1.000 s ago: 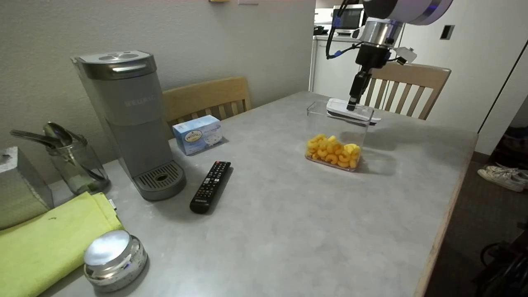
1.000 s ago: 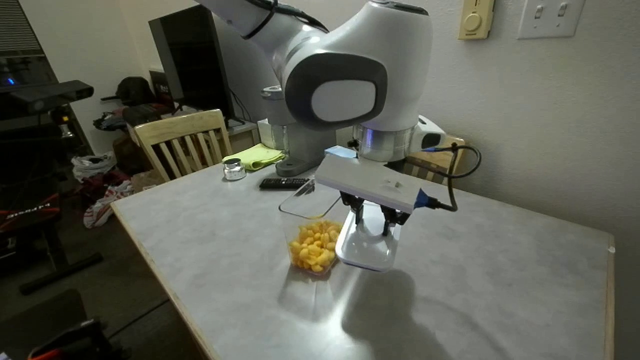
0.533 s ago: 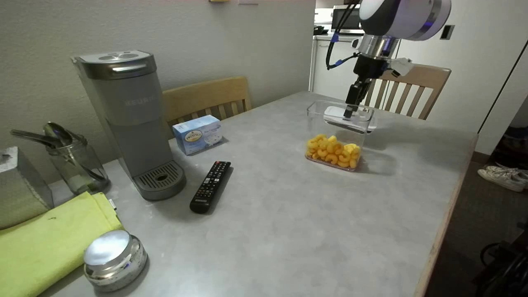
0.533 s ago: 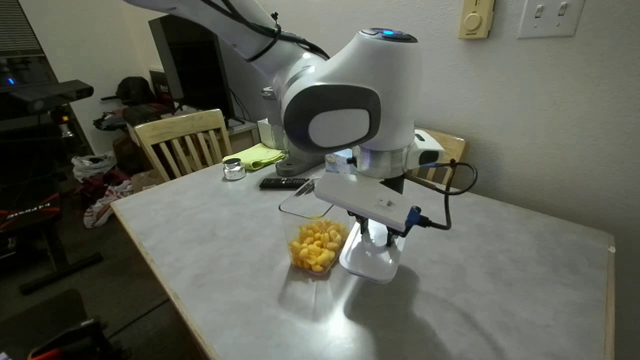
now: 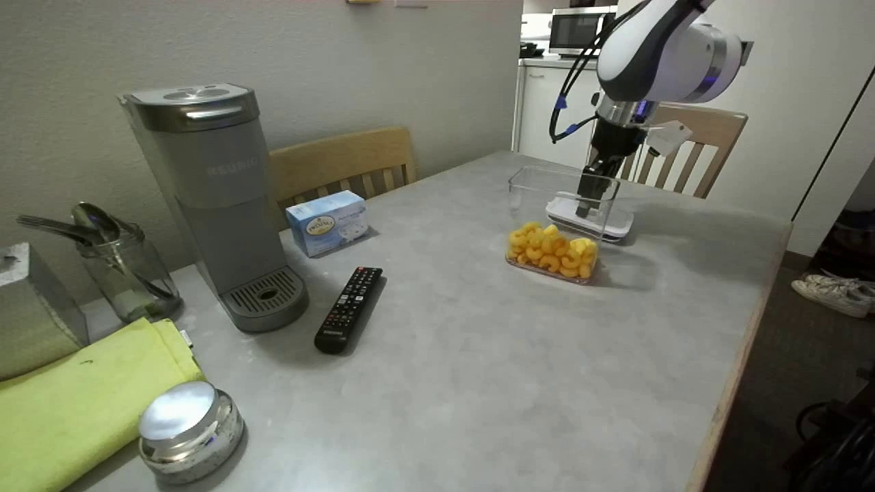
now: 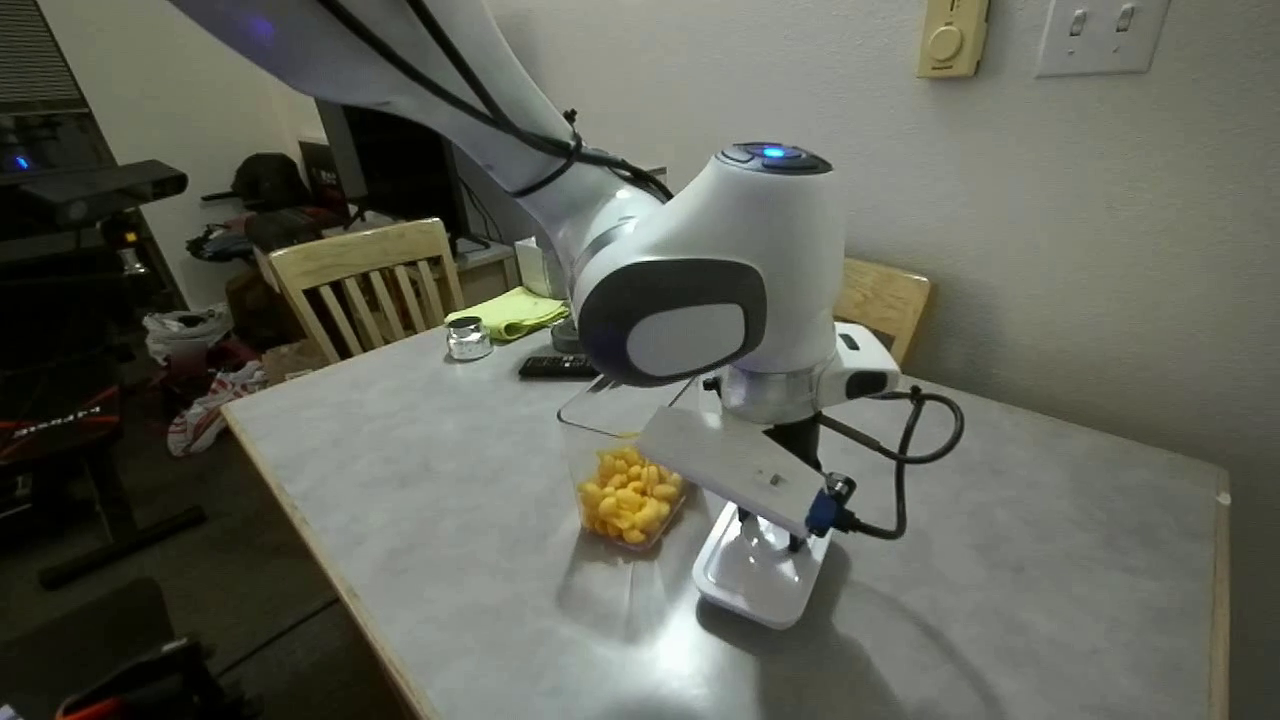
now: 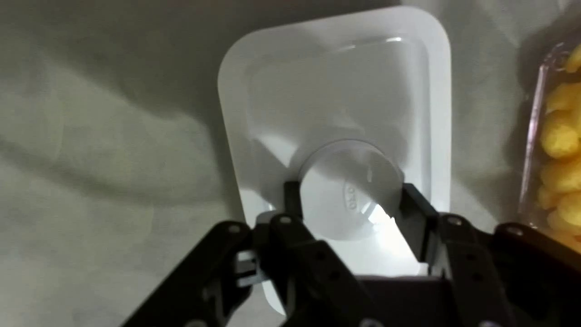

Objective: Remove the white lid from the food container and put it on the table

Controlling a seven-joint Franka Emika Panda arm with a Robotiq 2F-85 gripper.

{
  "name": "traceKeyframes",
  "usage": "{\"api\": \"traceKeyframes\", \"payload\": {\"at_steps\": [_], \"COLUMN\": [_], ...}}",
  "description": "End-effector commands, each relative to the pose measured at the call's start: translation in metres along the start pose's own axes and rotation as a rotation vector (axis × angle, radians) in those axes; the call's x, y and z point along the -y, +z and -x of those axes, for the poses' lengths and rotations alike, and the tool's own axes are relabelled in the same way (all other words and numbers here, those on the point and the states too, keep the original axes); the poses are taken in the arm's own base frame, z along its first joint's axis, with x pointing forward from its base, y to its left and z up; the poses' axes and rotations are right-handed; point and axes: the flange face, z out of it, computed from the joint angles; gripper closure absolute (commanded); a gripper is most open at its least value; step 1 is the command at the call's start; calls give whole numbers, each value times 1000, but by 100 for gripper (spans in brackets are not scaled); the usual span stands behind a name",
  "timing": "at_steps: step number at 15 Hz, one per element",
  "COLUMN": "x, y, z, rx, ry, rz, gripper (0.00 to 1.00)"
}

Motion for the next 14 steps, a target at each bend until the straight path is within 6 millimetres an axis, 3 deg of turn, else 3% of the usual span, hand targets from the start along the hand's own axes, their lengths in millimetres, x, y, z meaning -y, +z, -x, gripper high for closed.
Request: {"api": "traceKeyframes", "payload": {"at_steps": [1,2,4,6,14], "x": [-5,-2,4,12,48], "y": [3,-1,-12,-30,-122], "z": [2,1,-5,-14,-45], "rx": [-1,-9,-33,-66,-177], "ry": [18,15,17,20,63], "rz": [23,12,8,9,15], "gripper": [42,19,16,3,0]}}
